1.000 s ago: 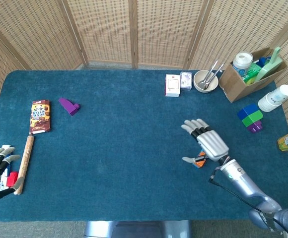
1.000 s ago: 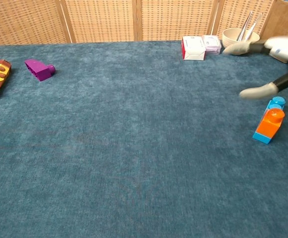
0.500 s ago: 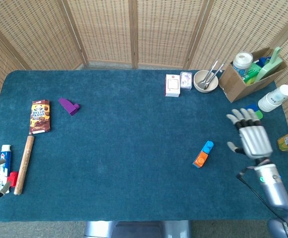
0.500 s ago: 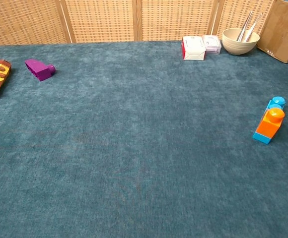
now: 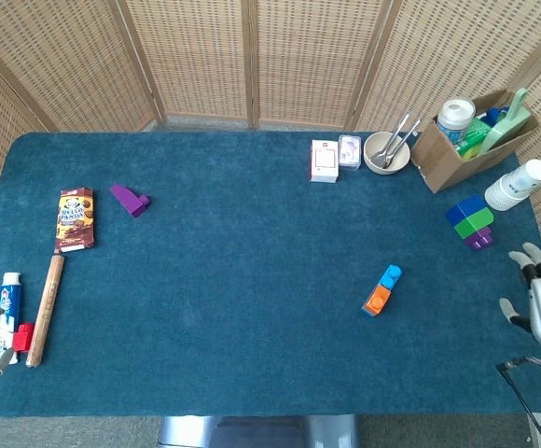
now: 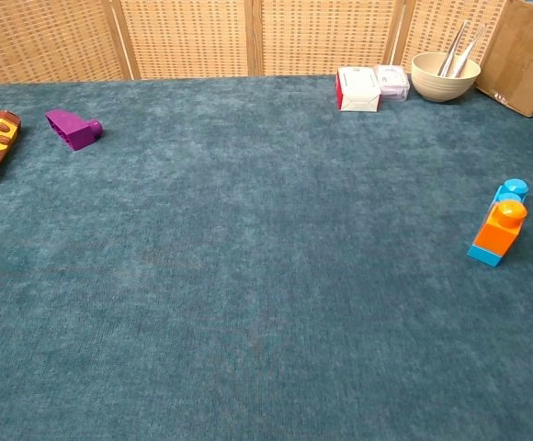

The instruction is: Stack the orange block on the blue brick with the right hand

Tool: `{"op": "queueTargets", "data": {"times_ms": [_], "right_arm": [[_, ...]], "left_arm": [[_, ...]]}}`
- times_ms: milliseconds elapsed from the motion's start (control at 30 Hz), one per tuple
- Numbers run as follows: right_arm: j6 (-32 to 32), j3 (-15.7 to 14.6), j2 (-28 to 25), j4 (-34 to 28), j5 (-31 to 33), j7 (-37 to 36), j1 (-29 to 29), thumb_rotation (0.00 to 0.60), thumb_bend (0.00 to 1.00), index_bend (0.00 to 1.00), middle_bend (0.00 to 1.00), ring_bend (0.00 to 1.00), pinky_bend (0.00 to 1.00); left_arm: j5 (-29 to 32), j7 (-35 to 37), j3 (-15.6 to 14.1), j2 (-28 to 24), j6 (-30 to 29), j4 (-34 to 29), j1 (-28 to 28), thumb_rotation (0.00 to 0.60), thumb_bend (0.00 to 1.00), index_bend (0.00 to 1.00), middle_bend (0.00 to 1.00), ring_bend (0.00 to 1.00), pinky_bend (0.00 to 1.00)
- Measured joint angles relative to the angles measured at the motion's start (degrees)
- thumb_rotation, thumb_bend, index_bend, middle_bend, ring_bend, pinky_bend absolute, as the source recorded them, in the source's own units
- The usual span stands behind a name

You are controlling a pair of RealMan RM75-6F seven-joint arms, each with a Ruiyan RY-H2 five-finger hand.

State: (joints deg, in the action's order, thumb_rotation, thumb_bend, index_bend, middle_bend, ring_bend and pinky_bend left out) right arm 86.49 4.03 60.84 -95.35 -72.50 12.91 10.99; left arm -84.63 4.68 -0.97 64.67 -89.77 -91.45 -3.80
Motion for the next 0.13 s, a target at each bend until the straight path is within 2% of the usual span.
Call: {"op": "queueTargets", "data": {"times_ms": [133], "right_arm": [[1.21,-0.58,-0.3,-0.8,-0.18,-0.19,-2.13,0.557,0.23,0.25,0.19,0.0,0.0]], "left_arm": [[-0.03,0.45,0.03,-0.03,0.14,0.17,-0.11,0.6,0.33,0.28,0.19,0.14,0.07]]}}
